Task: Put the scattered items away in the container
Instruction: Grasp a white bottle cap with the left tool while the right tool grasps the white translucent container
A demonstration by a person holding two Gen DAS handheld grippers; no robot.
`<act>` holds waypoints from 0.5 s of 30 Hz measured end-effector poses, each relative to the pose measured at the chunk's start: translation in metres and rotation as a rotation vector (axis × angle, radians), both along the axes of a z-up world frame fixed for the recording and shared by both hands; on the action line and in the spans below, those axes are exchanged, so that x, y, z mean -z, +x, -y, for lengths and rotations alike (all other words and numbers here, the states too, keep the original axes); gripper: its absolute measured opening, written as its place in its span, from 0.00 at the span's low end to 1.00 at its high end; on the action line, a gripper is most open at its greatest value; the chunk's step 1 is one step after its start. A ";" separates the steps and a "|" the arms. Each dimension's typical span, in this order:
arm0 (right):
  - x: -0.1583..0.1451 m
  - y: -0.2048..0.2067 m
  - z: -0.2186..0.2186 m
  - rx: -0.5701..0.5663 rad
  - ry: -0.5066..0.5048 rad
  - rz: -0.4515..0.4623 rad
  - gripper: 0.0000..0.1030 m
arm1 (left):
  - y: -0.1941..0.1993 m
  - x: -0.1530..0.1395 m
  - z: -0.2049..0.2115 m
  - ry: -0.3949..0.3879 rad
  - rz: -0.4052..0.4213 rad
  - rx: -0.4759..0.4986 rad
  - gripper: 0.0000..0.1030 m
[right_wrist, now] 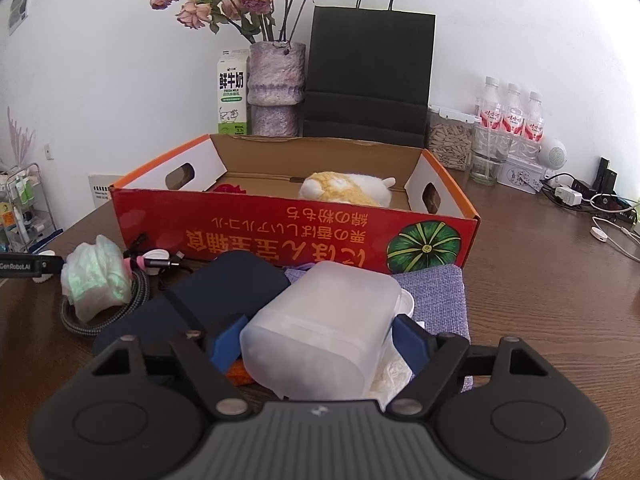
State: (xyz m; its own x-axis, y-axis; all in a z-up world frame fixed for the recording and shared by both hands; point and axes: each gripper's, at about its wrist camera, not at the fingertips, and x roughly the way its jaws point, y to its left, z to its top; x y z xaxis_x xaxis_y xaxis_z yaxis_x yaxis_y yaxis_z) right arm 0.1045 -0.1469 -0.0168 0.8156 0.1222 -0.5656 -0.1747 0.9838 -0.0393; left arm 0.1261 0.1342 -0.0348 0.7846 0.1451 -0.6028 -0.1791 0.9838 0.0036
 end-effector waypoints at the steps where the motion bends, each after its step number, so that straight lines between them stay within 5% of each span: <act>1: 0.000 -0.001 0.001 -0.005 -0.001 0.001 0.74 | -0.001 0.000 0.001 0.000 0.000 0.002 0.40; 15: -0.014 -0.020 0.018 -0.029 0.028 0.055 0.67 | -0.012 -0.016 0.011 -0.021 0.039 0.013 0.40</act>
State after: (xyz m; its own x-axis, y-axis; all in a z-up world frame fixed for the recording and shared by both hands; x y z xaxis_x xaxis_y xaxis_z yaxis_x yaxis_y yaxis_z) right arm 0.0849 -0.1645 -0.0033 0.8414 0.1620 -0.5156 -0.2019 0.9792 -0.0219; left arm 0.1144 0.1229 -0.0187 0.8091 0.1224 -0.5748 -0.1657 0.9859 -0.0234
